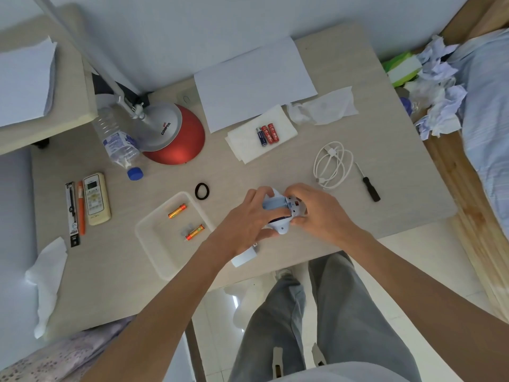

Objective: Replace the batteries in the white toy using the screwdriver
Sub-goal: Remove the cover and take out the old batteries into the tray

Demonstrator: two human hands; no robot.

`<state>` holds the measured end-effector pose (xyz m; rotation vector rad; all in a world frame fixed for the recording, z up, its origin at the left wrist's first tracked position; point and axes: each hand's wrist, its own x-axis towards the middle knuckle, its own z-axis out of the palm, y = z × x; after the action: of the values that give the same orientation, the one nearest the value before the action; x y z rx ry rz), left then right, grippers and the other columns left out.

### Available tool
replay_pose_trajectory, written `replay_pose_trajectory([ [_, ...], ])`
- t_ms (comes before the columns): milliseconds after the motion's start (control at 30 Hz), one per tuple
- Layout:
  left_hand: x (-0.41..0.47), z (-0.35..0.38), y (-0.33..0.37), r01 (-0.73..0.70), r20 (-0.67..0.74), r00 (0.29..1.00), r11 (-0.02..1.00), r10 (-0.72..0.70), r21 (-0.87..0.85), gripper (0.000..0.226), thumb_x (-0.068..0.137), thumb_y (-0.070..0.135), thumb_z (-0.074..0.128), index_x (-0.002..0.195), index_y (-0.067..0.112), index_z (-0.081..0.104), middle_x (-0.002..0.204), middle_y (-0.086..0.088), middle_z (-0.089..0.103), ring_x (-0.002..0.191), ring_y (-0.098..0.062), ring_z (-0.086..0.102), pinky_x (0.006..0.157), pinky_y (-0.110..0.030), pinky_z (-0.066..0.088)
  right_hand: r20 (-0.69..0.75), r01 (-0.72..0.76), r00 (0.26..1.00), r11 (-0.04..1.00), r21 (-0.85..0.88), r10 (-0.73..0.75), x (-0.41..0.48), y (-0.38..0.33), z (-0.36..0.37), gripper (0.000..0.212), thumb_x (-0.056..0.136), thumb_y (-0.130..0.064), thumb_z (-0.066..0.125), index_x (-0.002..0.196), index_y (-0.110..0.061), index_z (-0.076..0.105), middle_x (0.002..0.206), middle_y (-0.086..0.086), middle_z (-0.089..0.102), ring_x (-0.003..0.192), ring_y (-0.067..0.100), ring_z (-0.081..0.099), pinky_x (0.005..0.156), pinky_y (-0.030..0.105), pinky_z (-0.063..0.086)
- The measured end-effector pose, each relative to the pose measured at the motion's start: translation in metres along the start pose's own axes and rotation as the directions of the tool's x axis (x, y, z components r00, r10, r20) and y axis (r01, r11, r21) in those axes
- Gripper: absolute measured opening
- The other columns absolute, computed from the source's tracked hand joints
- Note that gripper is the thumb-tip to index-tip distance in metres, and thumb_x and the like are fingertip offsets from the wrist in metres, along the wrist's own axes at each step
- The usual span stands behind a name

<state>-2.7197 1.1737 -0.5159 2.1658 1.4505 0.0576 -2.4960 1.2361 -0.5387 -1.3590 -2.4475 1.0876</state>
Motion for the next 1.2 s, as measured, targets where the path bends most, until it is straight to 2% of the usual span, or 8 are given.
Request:
replay_pose_trajectory([
  [267,0.006,0.005,-0.002,-0.024,-0.014,1.0,1.0,0.025,0.011,0.058,0.089,0.038,0.085,0.138,0.044,0.054,0.142,-0.006,0.034,0.124,-0.027,0.044,0.074,-0.033,0.063,0.025,0.001,1.0,1.0,-0.003,-0.001,0.002,-0.001,-0.003,0.051,0.081,-0.024,0.088,0.124,-0.025,0.061,0.119,-0.012,0.067,0.091,0.009,0.059,0.077,0.027,0.048],
  [433,0.005,0.012,0.0,-0.009,-0.031,0.999,1.0,0.01,0.026,0.06,0.088,0.039,0.087,0.137,0.044,0.053,0.142,-0.007,0.033,0.124,-0.028,0.044,0.077,-0.034,0.064,0.022,-0.002,1.0,1.0,-0.011,0.002,0.0,-0.002,-0.003,0.053,0.081,-0.023,0.088,0.126,-0.026,0.06,0.12,-0.01,0.069,0.095,0.016,0.066,0.079,0.031,0.054],
  [667,0.001,0.014,0.0,0.012,-0.085,0.996,1.0,-0.014,-0.029,0.061,0.089,0.029,0.086,0.141,0.035,0.054,0.145,-0.009,0.036,0.126,-0.028,0.047,0.075,-0.036,0.066,0.008,-0.023,1.0,1.0,0.006,0.023,-0.001,0.0,-0.001,0.056,0.081,-0.023,0.09,0.128,-0.026,0.061,0.119,-0.009,0.07,0.098,0.015,0.067,0.086,0.035,0.059],
  [767,-0.004,0.017,-0.001,0.063,-0.108,0.991,0.99,-0.077,-0.128,0.065,0.089,0.028,0.085,0.145,0.035,0.051,0.149,-0.006,0.035,0.129,-0.025,0.048,0.078,-0.039,0.066,0.012,-0.036,0.999,0.999,0.006,0.036,-0.001,0.001,0.0,0.055,0.082,-0.029,0.091,0.128,-0.027,0.061,0.117,-0.01,0.071,0.098,0.013,0.067,0.088,0.037,0.059],
  [900,-0.011,0.024,0.007,0.164,-0.166,0.956,0.91,-0.242,-0.38,0.051,0.094,0.053,0.073,0.14,0.032,0.064,0.147,0.004,0.038,0.129,-0.019,0.051,0.091,-0.043,0.063,0.02,-0.053,0.998,0.998,0.025,0.052,-0.003,0.001,0.003,0.057,0.08,-0.03,0.09,0.129,-0.03,0.061,0.118,-0.014,0.071,0.101,0.01,0.068,0.087,0.035,0.058],
  [1033,-0.007,0.032,0.024,0.242,-0.274,0.881,0.866,-0.385,-0.438,0.041,0.096,0.043,0.075,0.129,0.02,0.074,0.142,0.003,0.048,0.122,-0.018,0.058,0.091,-0.041,0.061,0.022,-0.071,0.997,0.997,0.032,0.07,-0.004,0.002,0.008,0.055,0.081,-0.032,0.089,0.127,-0.034,0.059,0.115,-0.016,0.07,0.098,0.01,0.067,0.085,0.037,0.058],
  [1200,0.001,0.042,0.038,0.301,-0.321,0.824,0.84,-0.467,-0.451,0.031,0.093,0.034,0.082,0.12,0.02,0.078,0.142,0.003,0.05,0.124,-0.02,0.055,0.094,-0.038,0.06,0.007,-0.075,0.997,0.997,0.033,0.075,-0.005,0.002,0.01,0.051,0.083,-0.039,0.087,0.126,-0.033,0.061,0.113,-0.014,0.07,0.095,0.012,0.066,0.084,0.038,0.057],
])
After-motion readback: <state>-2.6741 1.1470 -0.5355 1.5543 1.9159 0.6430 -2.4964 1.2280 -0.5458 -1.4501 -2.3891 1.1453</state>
